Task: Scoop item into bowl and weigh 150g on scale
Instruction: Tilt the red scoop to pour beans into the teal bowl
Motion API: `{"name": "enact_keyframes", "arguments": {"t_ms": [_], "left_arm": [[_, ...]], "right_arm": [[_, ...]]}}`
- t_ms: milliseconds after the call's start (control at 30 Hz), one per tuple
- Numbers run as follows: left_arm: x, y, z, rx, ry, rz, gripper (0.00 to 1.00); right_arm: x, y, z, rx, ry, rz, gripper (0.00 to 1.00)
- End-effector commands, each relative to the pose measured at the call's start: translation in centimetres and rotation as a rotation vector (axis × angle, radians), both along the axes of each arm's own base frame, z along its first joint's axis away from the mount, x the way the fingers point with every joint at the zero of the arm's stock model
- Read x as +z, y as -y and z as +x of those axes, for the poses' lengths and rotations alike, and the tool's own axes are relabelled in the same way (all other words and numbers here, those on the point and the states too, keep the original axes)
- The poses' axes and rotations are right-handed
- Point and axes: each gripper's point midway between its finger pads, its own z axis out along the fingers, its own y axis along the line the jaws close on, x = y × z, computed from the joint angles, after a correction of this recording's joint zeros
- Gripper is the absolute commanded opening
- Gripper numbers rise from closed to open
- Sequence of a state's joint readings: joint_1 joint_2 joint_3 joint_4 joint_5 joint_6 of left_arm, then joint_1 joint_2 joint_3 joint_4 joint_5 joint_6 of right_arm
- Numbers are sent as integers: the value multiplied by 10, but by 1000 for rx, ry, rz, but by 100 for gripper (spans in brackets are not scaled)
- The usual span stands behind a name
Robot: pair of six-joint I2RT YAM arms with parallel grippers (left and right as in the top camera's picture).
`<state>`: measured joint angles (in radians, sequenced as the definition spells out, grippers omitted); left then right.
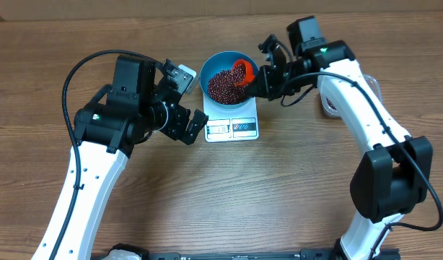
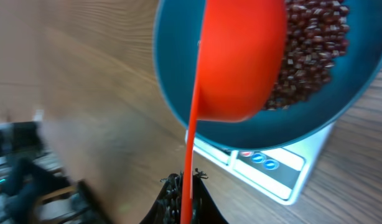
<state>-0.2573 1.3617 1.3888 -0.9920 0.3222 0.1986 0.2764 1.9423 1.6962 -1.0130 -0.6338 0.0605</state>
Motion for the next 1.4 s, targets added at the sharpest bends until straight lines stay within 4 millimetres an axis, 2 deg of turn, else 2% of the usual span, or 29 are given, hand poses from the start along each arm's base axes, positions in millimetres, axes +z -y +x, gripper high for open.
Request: {"name": "enact_keyframes", "arguments": {"t_ms": [0,133,300,633,833,1033,1267,1367], "left_arm": [[4,1,3,-14,15,-2,100],[4,1,3,-14,15,-2,99],[4,1,3,-14,15,-2,100],[4,1,3,-14,15,-2,100],[4,1,3,-14,15,-2,100],[4,1,3,-14,15,-2,100],[4,1,3,-14,15,-2,100],[4,1,3,-14,15,-2,99]], "right_arm": [[-1,1,12,-37,78,-128,4],[-4,-6,12,-30,125,-210,4],[4,-13,18,-34,209,-304,4],[7,-18,18,-27,229,-317,4],[10,-26,12,0,201,-246,4],[22,-32,8,37,149,-89,4],[38,-24,11,54,118,61,4],[39,-18,15,40,117,71,4]]}}
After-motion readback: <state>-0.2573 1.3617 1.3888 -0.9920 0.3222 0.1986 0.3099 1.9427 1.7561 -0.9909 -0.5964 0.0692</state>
